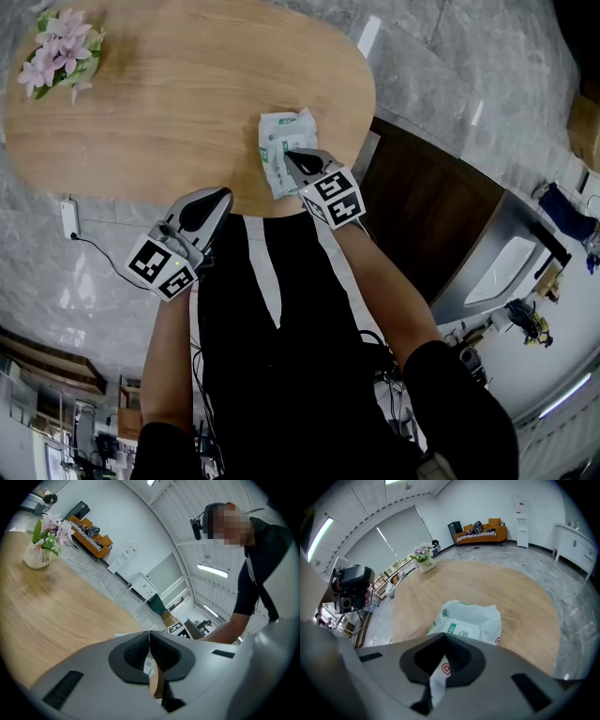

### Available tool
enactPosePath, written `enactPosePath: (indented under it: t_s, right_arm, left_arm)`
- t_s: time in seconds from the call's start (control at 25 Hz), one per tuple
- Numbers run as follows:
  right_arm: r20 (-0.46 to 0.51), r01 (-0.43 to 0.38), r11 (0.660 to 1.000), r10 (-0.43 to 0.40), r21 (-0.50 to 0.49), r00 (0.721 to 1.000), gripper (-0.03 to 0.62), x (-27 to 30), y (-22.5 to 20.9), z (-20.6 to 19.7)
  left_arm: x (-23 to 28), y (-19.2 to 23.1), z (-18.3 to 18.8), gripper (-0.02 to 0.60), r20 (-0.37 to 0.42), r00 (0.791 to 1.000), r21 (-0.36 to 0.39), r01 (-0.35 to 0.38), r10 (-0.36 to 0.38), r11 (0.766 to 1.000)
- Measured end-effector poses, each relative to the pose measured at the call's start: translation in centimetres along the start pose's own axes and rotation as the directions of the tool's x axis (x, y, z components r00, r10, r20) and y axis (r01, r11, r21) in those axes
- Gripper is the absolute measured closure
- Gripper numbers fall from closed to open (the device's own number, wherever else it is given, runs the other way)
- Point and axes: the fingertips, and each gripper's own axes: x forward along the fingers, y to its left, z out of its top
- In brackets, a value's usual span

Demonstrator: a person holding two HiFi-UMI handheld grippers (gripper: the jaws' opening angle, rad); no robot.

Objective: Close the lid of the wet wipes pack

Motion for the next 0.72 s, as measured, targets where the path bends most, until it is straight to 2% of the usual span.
enactPosePath:
  t_s: [0.32, 0.52, 0.72]
  right_arm:
    - [0.018, -0.028, 0.999, 0.028, -0.018, 0.999, 0.583, -1.3, 1.0, 0.7]
    - [0.094, -0.026, 0.999, 0.029, -0.027, 0.995, 0.583, -5.0, 2.0, 3.6]
    - [0.168, -0.032, 0.998, 0.040, -0.049, 0.985, 0.583, -10.7, 3.6, 7.7]
  left_arm:
    - [-0.4, -1.5, 1.2, 0.565, 0.012, 1.000, 0.034, 0.007, -0.007, 0.999]
    - [-0.7, -3.6, 3.0, 0.565, 0.022, 1.000, 0.071, 0.001, -0.003, 0.997]
    - [-1.0, -7.5, 6.6, 0.565, 0.058, 0.998, 0.120, 0.006, -0.013, 0.993]
